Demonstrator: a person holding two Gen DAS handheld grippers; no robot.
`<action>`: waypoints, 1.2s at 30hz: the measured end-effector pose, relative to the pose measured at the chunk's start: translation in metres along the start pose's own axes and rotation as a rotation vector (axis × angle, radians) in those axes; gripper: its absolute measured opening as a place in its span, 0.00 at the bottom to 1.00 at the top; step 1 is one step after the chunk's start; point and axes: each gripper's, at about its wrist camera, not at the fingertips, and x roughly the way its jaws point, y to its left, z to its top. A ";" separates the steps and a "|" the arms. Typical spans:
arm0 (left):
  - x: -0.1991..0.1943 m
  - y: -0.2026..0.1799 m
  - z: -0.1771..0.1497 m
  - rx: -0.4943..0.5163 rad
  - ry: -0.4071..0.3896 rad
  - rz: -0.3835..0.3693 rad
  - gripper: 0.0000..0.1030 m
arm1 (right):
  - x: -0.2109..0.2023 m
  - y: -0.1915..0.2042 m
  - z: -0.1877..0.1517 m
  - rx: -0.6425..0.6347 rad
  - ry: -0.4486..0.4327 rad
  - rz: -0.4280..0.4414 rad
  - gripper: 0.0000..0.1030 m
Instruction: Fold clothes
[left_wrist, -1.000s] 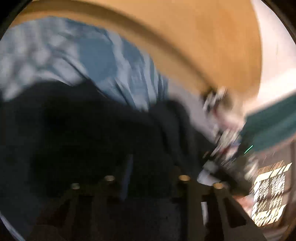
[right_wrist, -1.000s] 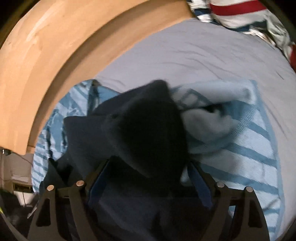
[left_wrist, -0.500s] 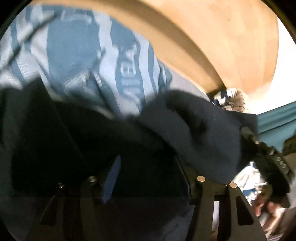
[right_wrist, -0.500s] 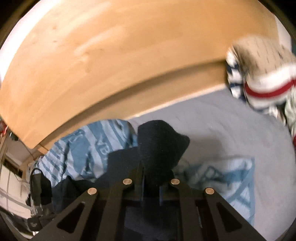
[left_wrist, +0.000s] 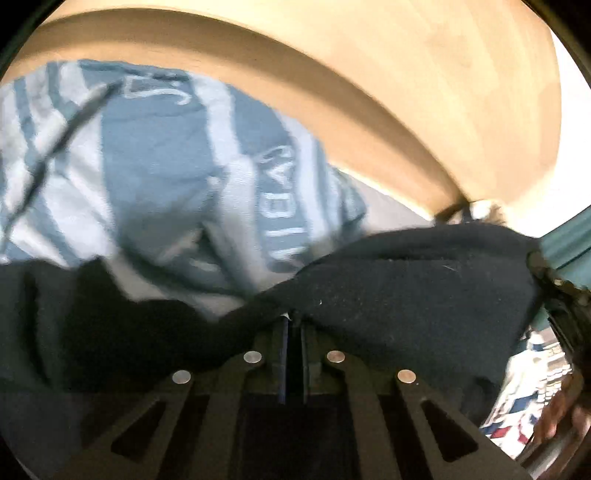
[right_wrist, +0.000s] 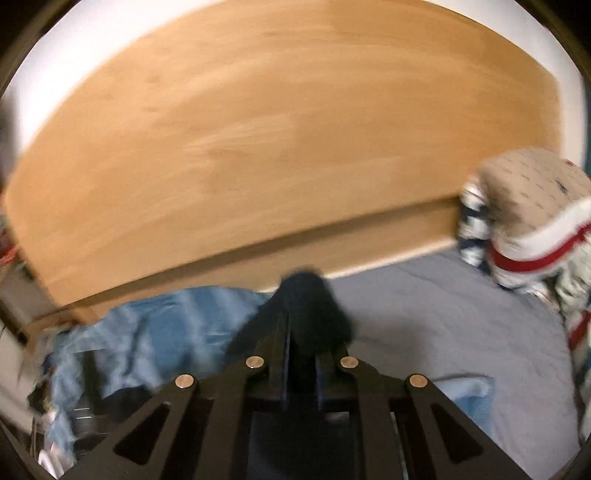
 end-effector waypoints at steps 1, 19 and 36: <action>0.004 0.000 -0.002 0.013 0.017 0.021 0.05 | 0.019 -0.007 -0.003 0.009 0.087 -0.066 0.24; 0.006 0.034 -0.013 -0.167 0.091 -0.168 0.05 | 0.101 0.130 -0.104 -0.726 0.185 -0.260 0.19; 0.008 0.027 -0.025 -0.135 0.025 0.013 0.05 | -0.037 -0.138 -0.051 0.578 -0.089 -0.628 0.41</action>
